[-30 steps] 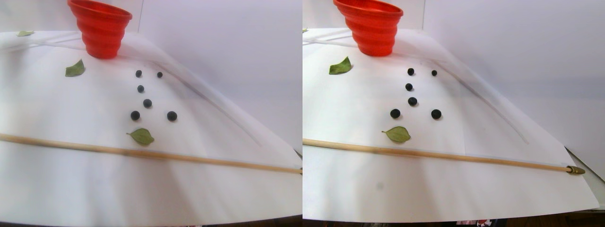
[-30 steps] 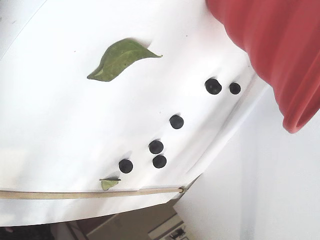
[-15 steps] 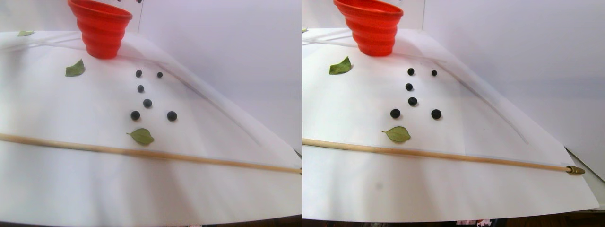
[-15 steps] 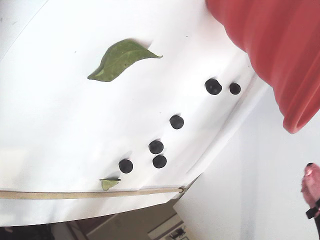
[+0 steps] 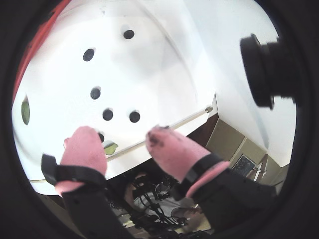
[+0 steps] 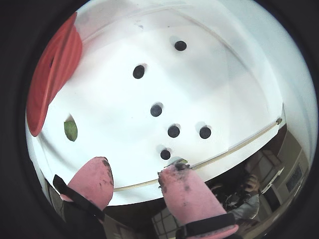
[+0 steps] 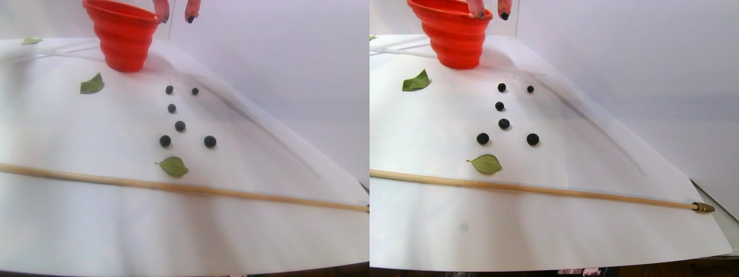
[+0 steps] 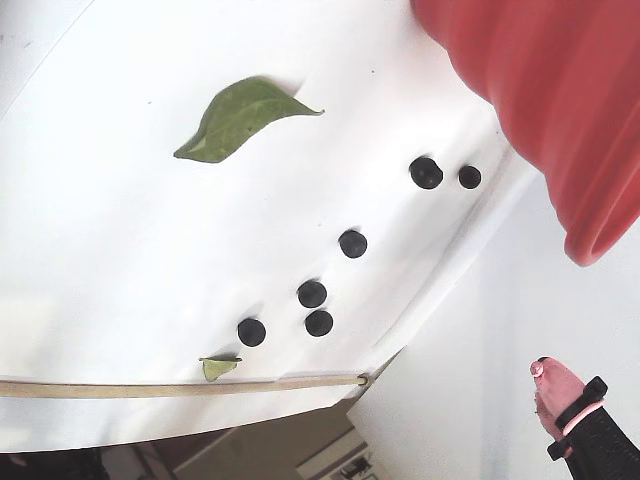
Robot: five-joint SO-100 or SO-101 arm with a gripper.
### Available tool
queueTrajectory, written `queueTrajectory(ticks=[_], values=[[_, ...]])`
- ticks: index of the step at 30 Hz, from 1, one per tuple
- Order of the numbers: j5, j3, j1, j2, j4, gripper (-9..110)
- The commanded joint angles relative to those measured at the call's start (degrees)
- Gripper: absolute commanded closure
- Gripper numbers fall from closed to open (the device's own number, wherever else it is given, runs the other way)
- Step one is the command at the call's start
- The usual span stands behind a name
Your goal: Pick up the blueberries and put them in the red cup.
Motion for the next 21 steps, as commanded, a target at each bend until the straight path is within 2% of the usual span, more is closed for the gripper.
queueTrajectory(ticks=[1, 21], values=[[0.7, 1.85, 2.46, 5.89, -2.2, 84], [6.42, 12.92, 5.98, 1.05, -18.19, 83]])
